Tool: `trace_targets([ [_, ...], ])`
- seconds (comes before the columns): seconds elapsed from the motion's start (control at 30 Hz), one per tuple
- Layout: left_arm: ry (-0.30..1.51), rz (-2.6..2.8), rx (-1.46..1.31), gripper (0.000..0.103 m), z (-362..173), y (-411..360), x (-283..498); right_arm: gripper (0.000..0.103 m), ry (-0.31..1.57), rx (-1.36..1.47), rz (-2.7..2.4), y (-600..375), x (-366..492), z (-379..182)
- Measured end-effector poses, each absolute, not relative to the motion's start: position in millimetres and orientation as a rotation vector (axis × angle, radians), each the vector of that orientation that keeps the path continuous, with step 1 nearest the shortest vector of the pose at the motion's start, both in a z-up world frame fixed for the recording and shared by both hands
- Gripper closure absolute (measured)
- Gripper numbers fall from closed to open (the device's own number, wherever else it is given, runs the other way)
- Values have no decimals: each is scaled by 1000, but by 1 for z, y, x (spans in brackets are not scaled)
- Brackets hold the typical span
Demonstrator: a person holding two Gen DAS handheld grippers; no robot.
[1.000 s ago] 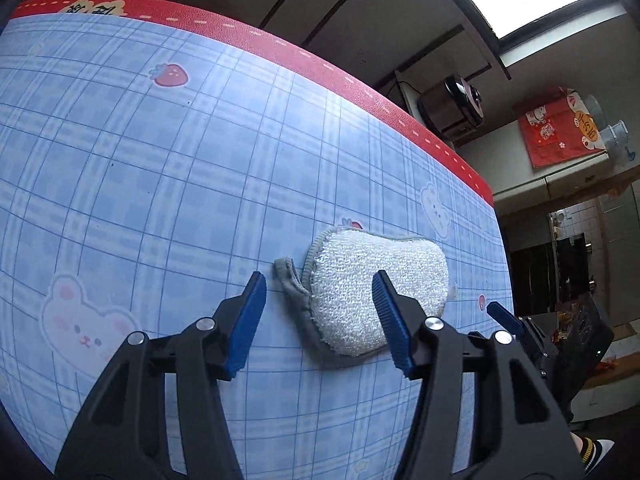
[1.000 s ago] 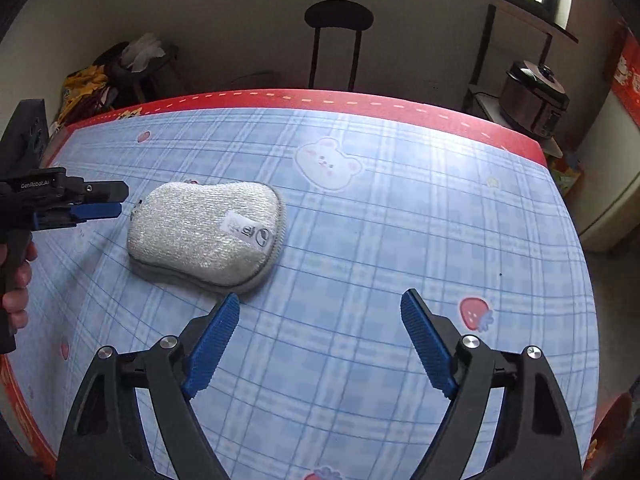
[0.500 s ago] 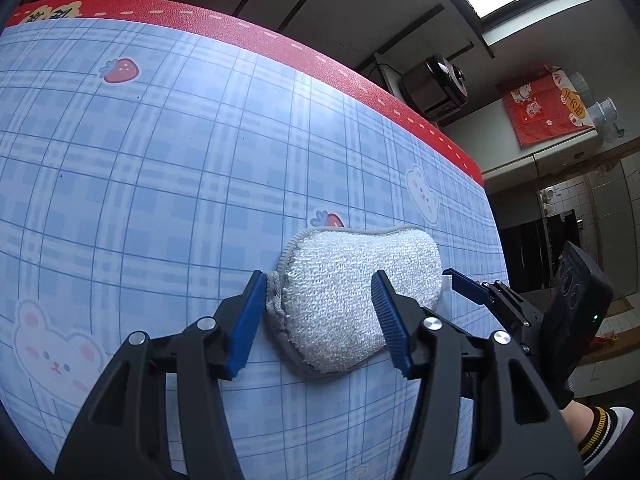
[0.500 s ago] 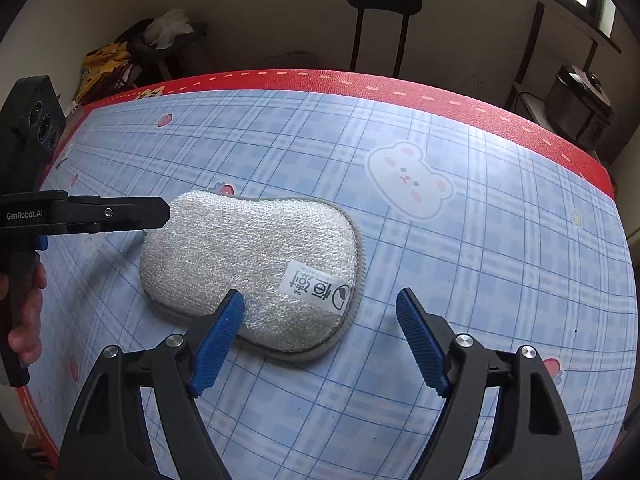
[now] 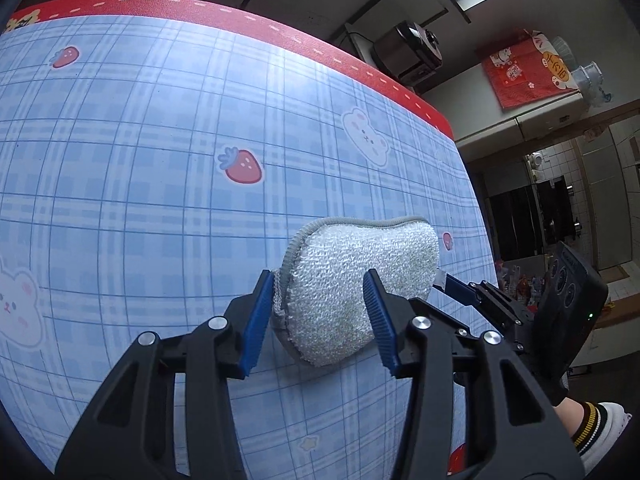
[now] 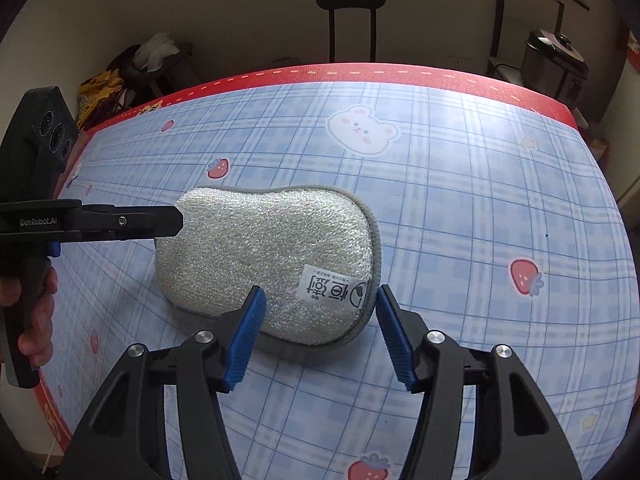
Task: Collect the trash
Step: 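Carry the sponge over the bin and open the left gripper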
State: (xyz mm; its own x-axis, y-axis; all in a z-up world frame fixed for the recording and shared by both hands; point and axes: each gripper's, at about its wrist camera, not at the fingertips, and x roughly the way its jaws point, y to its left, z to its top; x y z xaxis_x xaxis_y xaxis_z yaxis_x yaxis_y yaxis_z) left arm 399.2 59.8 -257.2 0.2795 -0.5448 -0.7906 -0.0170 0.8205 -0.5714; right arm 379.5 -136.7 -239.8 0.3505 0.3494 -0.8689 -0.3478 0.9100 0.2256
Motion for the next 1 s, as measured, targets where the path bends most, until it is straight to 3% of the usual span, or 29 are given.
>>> trace_targets([
  [0.37,1216,-537,-390,56,-199,-58,383,47,987,164,299,-254,319,-192],
  [1.0,1233,-941,-149,54,-165,-395,327,47,855,347,-91,-556,175,-168],
])
